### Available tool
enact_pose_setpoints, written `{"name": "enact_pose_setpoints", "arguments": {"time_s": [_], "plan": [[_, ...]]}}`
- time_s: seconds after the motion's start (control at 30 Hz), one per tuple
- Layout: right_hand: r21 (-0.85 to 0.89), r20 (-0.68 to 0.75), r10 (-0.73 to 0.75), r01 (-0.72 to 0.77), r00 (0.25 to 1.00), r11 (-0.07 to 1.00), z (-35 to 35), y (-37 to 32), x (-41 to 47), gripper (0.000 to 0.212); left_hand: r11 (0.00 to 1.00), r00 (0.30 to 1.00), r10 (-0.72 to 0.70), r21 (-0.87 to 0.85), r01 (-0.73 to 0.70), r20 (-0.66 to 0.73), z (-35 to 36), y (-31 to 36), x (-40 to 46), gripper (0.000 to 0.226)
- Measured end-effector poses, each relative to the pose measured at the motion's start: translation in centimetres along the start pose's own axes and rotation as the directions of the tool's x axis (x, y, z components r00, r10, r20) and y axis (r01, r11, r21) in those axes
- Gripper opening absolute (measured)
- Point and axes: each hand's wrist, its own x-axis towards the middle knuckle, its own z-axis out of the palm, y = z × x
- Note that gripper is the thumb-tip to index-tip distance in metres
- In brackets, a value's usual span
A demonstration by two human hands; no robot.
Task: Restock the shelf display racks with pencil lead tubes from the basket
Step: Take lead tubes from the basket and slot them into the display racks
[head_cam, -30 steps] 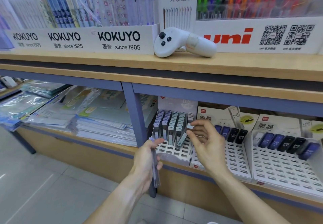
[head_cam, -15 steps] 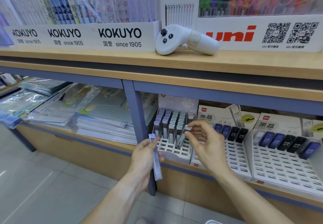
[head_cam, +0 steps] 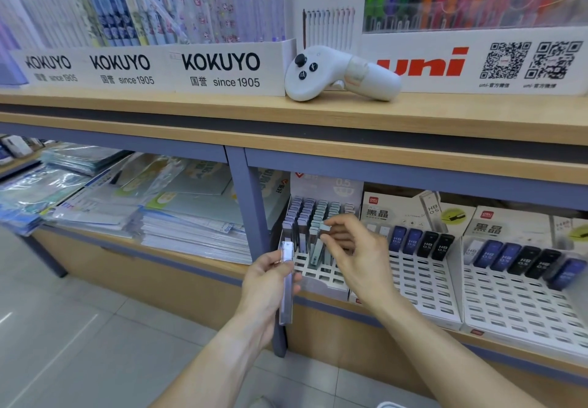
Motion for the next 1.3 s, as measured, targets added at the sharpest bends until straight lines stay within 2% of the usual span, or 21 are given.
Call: {"name": "enact_pose_setpoints", "arguments": {"time_s": [0.17, 0.27, 0.33, 0.4, 0.57, 0.63, 0.73, 0.8, 1.0, 1.07, 1.2, 1.3], "plan": [[-0.115, 0.097, -0.097, 0.108, 0.991, 0.987, 0.6, 0.2, -0.2, 0.023, 0.999, 0.999, 0.030, -0.015, -0.029, 0.042, 0.0, 0.2, 0.0, 0.022], [-0.289, 0.126, -0.171, 0.201, 0.977, 0.936, 0.6, 0.4, -0.5, 0.025, 0.998, 0.998, 0.015, -0.054, -0.011, 0.067, 0.0, 0.3, 0.0, 0.026], [-0.387, 0.125, -0.170, 0.205, 0.978, 0.899, 0.5, 0.4, -0.3, 0.029, 0.996, 0.997, 0.003, -0.089, 0.004, 0.075, -0.1, 0.4, 0.0, 0.028], [-0.405, 0.140, -0.142, 0.188, 0.980, 0.895, 0.5, 0.1, -0.1, 0.031, 0.994, 0.997, -0.003, -0.113, 0.013, 0.082, -0.2, 0.4, -0.1, 0.030], [-0.341, 0.173, -0.039, 0.097, 0.984, 0.935, 0.0, -1.3, 0.5, 0.026, 0.987, 0.993, 0.023, -0.162, -0.004, 0.114, -0.1, 0.8, -0.5, 0.029], [-0.209, 0.202, 0.006, 0.037, 0.979, 0.977, -0.5, -2.3, 1.0, 0.030, 0.984, 0.988, 0.023, -0.178, 0.005, 0.153, 0.0, 1.1, -0.6, 0.027], [-0.018, 0.348, 0.096, -0.096, 0.933, 0.995, -1.2, -3.7, 2.3, 0.028, 0.983, 0.974, 0.028, -0.185, 0.014, 0.223, 0.2, 1.3, -0.8, 0.029], [0.042, 0.414, 0.112, -0.142, 0.903, 0.989, -1.4, -4.1, 3.0, 0.024, 0.978, 0.965, 0.035, -0.209, 0.020, 0.260, 0.2, 1.4, -0.7, 0.031], [0.216, 0.584, 0.122, -0.298, 0.803, 0.930, -2.9, -4.6, 5.0, 0.032, 0.955, 0.923, 0.081, -0.294, 0.036, 0.377, -0.2, 2.7, -1.0, 0.029], [0.182, 0.538, 0.132, -0.267, 0.833, 0.946, -2.6, -4.6, 5.2, 0.027, 0.974, 0.946, 0.097, -0.224, -0.027, 0.309, -0.1, 2.7, -0.8, 0.027], [0.012, 0.321, 0.136, -0.147, 0.937, 0.989, -1.3, -4.1, 5.1, 0.022, 0.983, 0.993, 0.109, 0.146, -0.115, 0.049, -0.4, 1.2, 0.3, 0.027], [-0.179, 0.220, 0.031, 0.009, 0.975, 0.984, -0.6, -3.7, 4.8, 0.025, 0.945, 0.993, 0.121, 0.303, -0.120, 0.017, -1.1, 0.2, 0.8, 0.024]]}}
